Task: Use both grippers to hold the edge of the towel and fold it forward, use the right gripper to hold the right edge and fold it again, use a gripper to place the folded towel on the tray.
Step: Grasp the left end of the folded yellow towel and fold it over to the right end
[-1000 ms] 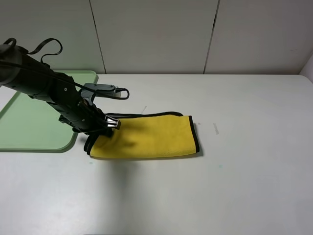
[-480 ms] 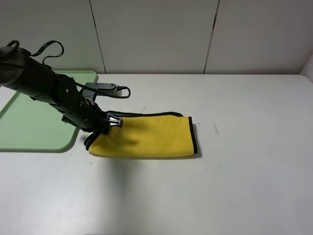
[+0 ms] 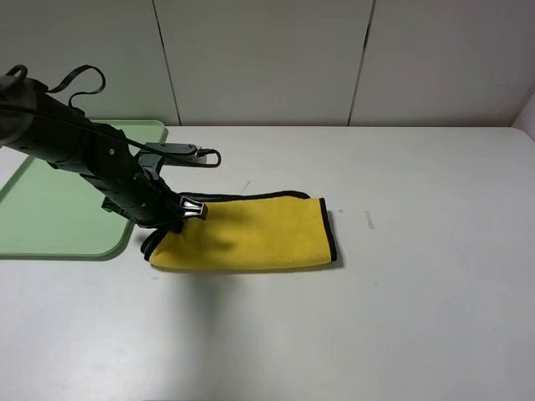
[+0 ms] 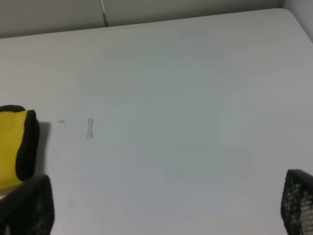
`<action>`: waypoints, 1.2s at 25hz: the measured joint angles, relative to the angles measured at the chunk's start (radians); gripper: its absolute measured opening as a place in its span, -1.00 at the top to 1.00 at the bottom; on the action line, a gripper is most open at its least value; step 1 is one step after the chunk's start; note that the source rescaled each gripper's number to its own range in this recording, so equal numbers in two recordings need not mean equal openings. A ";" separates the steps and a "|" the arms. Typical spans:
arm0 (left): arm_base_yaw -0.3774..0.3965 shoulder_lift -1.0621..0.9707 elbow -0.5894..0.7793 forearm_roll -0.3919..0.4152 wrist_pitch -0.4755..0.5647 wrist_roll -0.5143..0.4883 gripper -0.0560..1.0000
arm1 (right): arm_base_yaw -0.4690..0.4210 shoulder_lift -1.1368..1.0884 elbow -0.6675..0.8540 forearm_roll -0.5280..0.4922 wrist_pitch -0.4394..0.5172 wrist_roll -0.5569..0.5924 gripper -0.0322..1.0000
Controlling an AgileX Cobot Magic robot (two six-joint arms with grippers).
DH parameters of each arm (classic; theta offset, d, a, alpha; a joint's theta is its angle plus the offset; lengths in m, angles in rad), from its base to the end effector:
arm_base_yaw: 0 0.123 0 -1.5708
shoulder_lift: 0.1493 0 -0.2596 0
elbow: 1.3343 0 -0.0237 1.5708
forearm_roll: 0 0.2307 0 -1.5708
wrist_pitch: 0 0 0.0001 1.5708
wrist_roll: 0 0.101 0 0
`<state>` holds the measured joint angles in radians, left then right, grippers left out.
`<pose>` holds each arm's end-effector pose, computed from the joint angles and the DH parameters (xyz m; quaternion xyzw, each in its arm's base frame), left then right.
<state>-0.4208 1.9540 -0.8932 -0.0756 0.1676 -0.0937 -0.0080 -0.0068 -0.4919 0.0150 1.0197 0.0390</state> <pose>0.2944 -0.1332 0.0774 0.1244 0.9690 -0.0678 0.2024 0.0138 0.0012 0.2646 0.0197 0.8425 0.0158 0.5382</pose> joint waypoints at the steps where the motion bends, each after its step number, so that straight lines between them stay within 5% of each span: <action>1: 0.000 -0.011 0.001 0.000 0.025 0.000 0.75 | 0.000 0.000 0.000 0.000 0.000 0.000 -1.00; 16: 0.014 -0.223 0.007 0.014 0.215 -0.006 0.76 | 0.000 0.000 0.000 0.000 0.000 0.000 -1.00; 25: 0.048 -0.327 -0.080 0.166 0.435 -0.092 0.76 | 0.000 0.000 0.000 0.000 0.000 0.000 -1.00; 30: 0.048 -0.330 -0.165 0.184 0.539 -0.105 0.76 | 0.000 0.000 0.000 0.000 0.000 0.000 -1.00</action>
<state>-0.3726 1.6236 -1.0579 0.1081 0.7062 -0.1988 -0.0080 -0.0068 -0.4919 0.0150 1.0197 0.0390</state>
